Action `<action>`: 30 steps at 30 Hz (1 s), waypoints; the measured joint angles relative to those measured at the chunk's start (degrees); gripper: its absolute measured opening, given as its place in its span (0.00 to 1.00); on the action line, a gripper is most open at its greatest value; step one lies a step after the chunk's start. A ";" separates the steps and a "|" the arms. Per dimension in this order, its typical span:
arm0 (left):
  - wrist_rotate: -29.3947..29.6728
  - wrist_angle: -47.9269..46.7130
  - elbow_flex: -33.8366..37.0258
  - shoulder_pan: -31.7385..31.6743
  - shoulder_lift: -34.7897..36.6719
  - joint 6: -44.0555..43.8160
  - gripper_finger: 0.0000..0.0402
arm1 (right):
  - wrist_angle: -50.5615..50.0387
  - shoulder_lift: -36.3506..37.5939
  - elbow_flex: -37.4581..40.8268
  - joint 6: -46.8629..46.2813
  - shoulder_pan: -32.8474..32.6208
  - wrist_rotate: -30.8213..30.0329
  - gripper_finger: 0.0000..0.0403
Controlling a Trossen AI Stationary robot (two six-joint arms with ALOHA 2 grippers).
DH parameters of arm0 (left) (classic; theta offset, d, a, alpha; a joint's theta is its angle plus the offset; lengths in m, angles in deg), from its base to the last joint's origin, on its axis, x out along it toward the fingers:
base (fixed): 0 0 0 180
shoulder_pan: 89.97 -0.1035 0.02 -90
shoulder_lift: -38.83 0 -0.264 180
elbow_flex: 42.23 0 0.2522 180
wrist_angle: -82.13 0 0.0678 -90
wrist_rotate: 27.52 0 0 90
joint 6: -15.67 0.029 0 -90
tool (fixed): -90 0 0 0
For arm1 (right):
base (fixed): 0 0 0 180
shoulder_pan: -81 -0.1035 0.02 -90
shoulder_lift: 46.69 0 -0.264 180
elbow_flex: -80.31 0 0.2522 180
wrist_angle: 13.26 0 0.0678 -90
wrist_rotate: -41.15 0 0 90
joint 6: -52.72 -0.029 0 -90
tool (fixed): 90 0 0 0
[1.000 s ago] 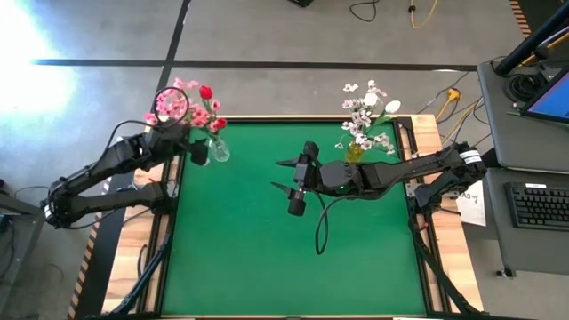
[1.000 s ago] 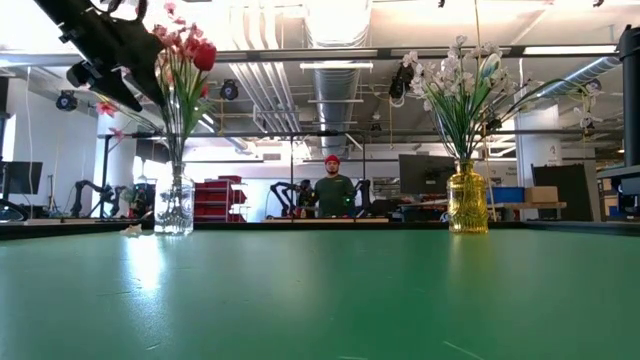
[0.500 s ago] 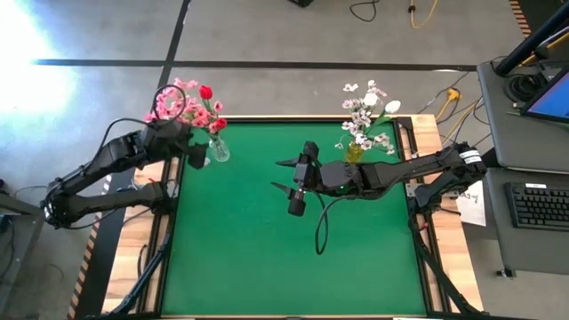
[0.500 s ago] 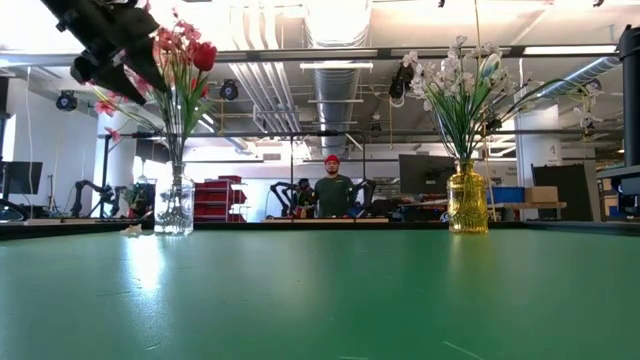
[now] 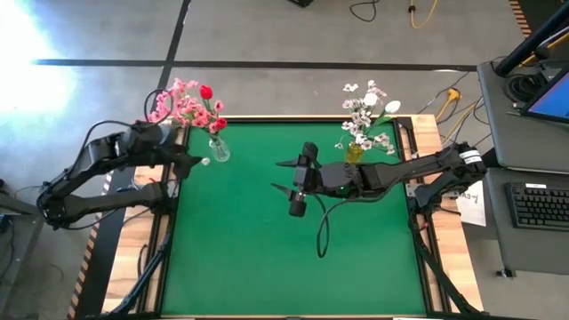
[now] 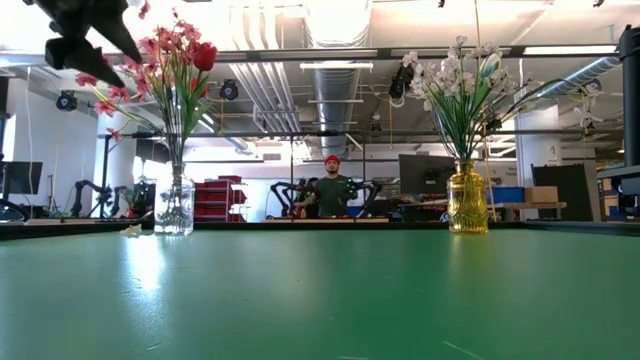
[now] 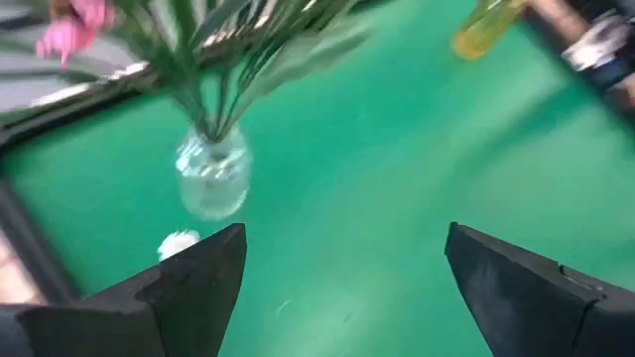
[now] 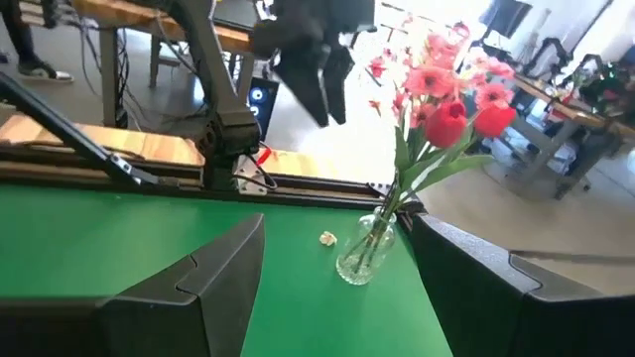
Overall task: Sort flowers into vase by color
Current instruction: Return to Home Position
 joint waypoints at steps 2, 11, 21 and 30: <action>-0.03 1.37 0.00 1.65 1.44 -0.73 0.83 | 0.12 0.49 0.70 1.43 0.00 0.20 0.62; -1.30 16.67 0.42 15.44 4.99 1.17 0.83 | 0.62 8.67 6.19 2.95 0.00 0.19 0.62; 5.58 33.47 3.80 45.87 -2.87 8.53 0.83 | 0.14 19.71 14.08 1.70 -0.73 0.21 0.62; 32.12 29.97 4.09 74.27 -6.68 5.20 0.82 | 0.35 32.81 24.73 -1.37 -2.40 3.49 0.62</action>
